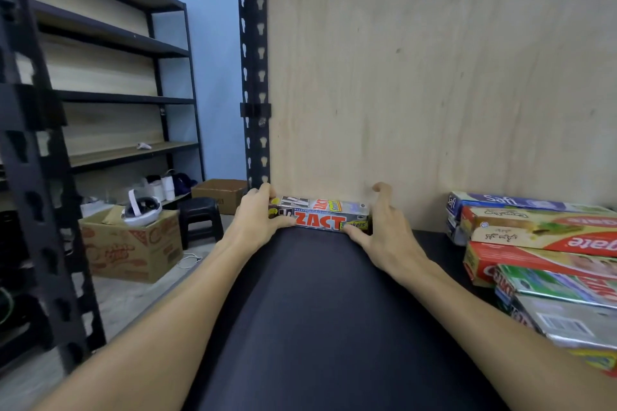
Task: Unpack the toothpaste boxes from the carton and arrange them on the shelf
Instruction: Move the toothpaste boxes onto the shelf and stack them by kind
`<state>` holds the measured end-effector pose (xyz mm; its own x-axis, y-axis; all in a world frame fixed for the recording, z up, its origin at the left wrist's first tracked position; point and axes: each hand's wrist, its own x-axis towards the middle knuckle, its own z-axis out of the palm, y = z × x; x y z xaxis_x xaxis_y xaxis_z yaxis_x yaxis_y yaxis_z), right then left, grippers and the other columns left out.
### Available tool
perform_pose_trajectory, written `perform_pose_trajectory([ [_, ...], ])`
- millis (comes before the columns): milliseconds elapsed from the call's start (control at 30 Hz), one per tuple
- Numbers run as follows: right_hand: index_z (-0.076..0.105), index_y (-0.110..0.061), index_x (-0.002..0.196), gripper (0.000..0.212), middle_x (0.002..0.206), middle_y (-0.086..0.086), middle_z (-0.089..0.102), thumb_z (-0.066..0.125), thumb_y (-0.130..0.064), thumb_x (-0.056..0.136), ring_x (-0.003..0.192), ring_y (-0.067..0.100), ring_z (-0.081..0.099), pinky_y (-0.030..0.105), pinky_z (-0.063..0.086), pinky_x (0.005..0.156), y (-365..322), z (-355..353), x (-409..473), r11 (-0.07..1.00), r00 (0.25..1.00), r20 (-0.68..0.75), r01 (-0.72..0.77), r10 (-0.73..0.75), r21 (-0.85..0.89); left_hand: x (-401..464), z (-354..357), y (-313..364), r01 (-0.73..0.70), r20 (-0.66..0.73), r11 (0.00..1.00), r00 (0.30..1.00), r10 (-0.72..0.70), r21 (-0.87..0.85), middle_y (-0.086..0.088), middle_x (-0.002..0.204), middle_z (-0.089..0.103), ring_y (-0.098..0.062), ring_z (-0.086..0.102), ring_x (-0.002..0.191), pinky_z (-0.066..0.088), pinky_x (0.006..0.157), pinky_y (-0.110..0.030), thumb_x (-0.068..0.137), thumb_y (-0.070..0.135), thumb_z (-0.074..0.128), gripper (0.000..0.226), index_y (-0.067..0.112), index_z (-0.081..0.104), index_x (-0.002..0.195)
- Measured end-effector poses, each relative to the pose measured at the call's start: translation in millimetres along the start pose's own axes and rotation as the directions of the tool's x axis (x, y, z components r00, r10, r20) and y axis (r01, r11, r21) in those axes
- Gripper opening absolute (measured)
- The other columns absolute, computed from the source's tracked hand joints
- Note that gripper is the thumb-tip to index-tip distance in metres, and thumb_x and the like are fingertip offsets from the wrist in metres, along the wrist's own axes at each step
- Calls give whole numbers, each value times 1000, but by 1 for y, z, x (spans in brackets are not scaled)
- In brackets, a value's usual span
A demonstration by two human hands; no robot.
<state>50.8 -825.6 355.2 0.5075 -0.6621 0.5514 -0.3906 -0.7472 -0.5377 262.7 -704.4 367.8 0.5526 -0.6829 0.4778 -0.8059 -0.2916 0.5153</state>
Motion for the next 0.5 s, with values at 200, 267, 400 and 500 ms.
perform_pose_trajectory([
  [200,22,-21,138,75,95,7,65,75,-38,87,92,33,62,45,53,82,-5,-5,-5,998,999,-2,-38,38,-55,-12,-1,4,4,22,1000,1000,-4,-19,-3,122,59,-17,60,108,52,93,-35,81,42,81,59,14,52,125],
  [267,24,-16,143,76,105,9,66,72,-39,89,102,34,61,43,50,89,-10,-11,-12,997,999,-21,-42,40,-72,-21,0,7,5,17,998,1000,-6,62,-7,128,51,-22,53,119,48,100,-37,86,46,75,64,12,49,133],
  [400,26,-11,150,77,131,12,55,67,-42,93,123,33,50,41,41,100,-23,-27,-38,996,999,-37,-35,32,-77,-51,-10,24,-93,-56,971,993,108,221,-4,132,46,-22,44,125,43,104,-35,86,53,71,69,15,49,138],
  [500,30,-15,146,70,136,9,50,67,-41,93,126,30,46,39,40,99,-33,-41,-64,999,999,-23,-24,24,-28,-81,-18,43,-192,-38,977,980,197,96,4,133,49,-15,45,126,41,105,-30,88,53,68,65,21,49,141],
])
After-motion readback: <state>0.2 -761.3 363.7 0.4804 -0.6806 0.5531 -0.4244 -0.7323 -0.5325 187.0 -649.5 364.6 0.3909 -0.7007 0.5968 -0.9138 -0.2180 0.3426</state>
